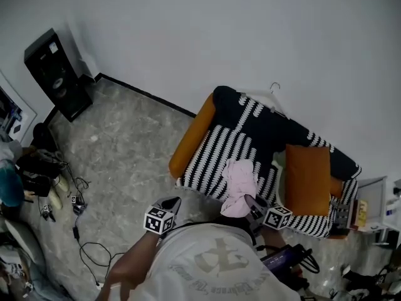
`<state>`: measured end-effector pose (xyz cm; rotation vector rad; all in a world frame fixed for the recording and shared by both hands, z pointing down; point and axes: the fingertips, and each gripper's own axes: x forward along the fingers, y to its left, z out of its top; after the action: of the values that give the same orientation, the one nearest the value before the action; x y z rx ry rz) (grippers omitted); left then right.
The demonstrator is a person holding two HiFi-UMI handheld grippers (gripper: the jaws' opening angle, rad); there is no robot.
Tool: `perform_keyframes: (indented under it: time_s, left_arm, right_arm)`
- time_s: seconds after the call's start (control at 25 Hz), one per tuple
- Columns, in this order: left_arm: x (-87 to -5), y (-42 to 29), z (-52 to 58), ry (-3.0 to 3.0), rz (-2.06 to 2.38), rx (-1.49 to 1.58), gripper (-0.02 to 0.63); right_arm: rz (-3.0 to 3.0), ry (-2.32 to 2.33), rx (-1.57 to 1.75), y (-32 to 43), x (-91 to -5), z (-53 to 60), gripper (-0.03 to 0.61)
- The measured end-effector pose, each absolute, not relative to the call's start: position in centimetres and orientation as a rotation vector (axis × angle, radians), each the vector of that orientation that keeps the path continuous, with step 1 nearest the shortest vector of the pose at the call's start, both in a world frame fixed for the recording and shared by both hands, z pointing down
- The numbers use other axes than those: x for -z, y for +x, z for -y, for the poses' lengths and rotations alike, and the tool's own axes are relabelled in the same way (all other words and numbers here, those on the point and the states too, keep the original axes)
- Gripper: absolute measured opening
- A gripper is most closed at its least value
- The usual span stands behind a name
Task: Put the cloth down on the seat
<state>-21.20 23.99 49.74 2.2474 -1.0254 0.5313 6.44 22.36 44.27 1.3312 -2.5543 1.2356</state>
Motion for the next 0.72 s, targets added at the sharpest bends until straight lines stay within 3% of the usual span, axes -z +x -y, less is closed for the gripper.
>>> perform_keyframes:
  time_s: [0.72]
  left_arm:
    - [-51.3, -21.9, -20.0, 2.179, 1.052, -0.600, 0.012]
  right_arm:
    - [2.509, 1.318, -1.286, 6.7, -47.8, -16.4, 0.107]
